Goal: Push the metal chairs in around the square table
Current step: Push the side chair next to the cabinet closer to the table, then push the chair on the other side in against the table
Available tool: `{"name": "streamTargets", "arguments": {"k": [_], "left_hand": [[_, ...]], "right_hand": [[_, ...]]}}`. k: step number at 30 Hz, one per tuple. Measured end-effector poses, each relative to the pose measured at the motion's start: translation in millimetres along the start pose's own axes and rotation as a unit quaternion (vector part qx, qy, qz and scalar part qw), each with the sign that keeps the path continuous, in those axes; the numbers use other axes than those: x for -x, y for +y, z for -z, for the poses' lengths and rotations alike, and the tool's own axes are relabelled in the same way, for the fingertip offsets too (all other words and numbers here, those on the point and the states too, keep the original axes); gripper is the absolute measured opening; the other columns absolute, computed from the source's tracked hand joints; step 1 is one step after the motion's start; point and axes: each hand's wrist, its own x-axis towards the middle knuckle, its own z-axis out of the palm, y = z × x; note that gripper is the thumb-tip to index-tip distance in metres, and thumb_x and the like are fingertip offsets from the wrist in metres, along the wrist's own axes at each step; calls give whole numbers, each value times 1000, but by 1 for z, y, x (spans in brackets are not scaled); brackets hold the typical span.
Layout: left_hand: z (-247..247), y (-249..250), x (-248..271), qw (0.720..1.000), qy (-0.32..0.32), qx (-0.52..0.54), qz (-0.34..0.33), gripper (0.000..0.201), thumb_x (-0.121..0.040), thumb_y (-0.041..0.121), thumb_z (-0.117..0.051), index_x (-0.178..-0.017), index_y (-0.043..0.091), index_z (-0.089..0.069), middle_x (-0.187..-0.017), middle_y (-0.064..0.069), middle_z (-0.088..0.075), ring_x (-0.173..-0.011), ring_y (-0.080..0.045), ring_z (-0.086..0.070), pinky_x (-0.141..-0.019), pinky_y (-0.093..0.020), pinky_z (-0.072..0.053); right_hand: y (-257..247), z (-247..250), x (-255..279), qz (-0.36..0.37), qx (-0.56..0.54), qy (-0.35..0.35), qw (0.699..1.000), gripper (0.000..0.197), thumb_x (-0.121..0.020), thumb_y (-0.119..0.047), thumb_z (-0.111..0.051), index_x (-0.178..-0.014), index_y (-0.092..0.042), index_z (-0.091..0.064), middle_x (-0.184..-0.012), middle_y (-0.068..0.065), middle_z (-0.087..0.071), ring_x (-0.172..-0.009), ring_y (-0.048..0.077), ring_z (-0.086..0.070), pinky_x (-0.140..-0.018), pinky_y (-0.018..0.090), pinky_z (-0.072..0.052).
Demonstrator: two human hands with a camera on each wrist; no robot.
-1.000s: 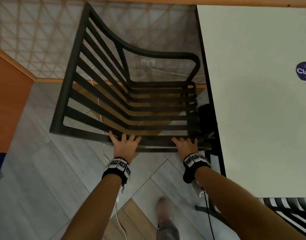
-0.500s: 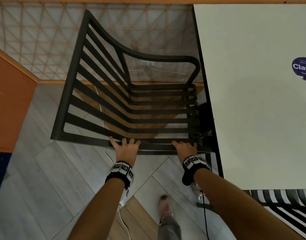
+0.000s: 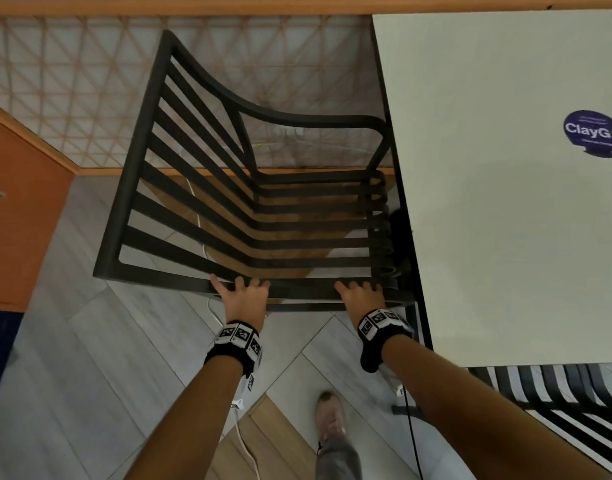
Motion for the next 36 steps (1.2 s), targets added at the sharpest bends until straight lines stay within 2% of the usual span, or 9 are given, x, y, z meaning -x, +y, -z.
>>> {"name": "streamTargets", "arguments": {"k": [3, 8, 12, 14, 17, 24, 27, 32, 36], "left_hand": [[20, 29, 12, 1000, 26, -1, 2, 47, -75, 31, -73, -119, 27, -57, -117, 0, -65, -123, -30, -49, -108, -69, -19], [18, 17, 24, 998, -25, 35, 51, 31, -74, 28, -72, -103, 23, -62, -112, -3, -66, -119, -29, -52, -108, -59, -29], [75, 63, 50, 996, 58, 64, 21, 20, -81, 28, -63, -101, 27, -62, -111, -1, -67, -115, -27, -54, -105, -56, -32], [104, 95, 68, 989, 110, 101, -21, 27, -84, 27, -60, -112, 27, -60, -118, -1, -62, -116, -26, -53, -103, -54, -34], [139, 155, 108, 976, 140, 148, -76, 32, -87, 30, -57, -119, 28, -55, -123, 1, -59, -114, -23, -55, -100, -49, -40], [197, 350, 213, 976, 51, 180, -111, 30, -81, 42, -57, -110, 36, -61, -119, 7, -64, -113, -19, -57, -102, -43, -28], [219, 442, 242, 967, 33, 206, -145, 31, -79, 40, -58, -109, 35, -61, -117, 5, -64, -112, -20, -58, -100, -42, -29], [239, 576, 290, 953, 57, 203, -217, 36, -86, 40, -53, -120, 32, -57, -120, 5, -64, -114, -20, -57, -102, -41, -31], [238, 670, 305, 933, 57, 236, -267, 32, -86, 34, -53, -117, 32, -62, -118, 3, -66, -110, -23, -60, -98, -41, -44]], "right_hand": [[14, 7, 32, -31, -23, 66, 997, 65, -78, -13, -66, -134, -17, -33, -129, 17, -51, -118, 41, -47, -98, 60, -40], [-28, 27, 62, 38, -147, 49, 987, 42, -80, -13, -63, -120, -17, -49, -114, 12, -59, -103, 35, -60, -84, 47, -51], [25, 60, 131, 66, -182, 138, 971, 29, -78, -15, -58, -106, -24, -57, -105, 9, -64, -94, 34, -62, -77, 36, -49], [72, 70, 171, 61, -183, 183, 964, 31, -74, -14, -55, -102, -28, -59, -104, 6, -66, -92, 32, -62, -73, 33, -46], [163, 66, 233, 11, -204, 222, 953, 35, -71, -12, -50, -98, -31, -60, -104, 0, -67, -93, 27, -63, -78, 33, -50], [408, 12, 382, -120, -170, 272, 940, 30, -75, -11, -48, -94, -28, -63, -99, 3, -66, -90, 30, -63, -69, 30, -44], [495, -14, 432, -144, -143, 279, 938, 27, -76, -12, -46, -89, -29, -63, -96, 4, -66, -91, 31, -62, -75, 35, -50], [611, -50, 489, -155, -107, 298, 936, 32, -80, -6, -47, -99, -25, -64, -101, 1, -67, -98, 23, -59, -87, 36, -45], [698, -71, 497, -188, -110, 303, 928, 30, -80, -7, -50, -98, -27, -63, -101, 1, -65, -100, 25, -57, -88, 35, -39]]}}
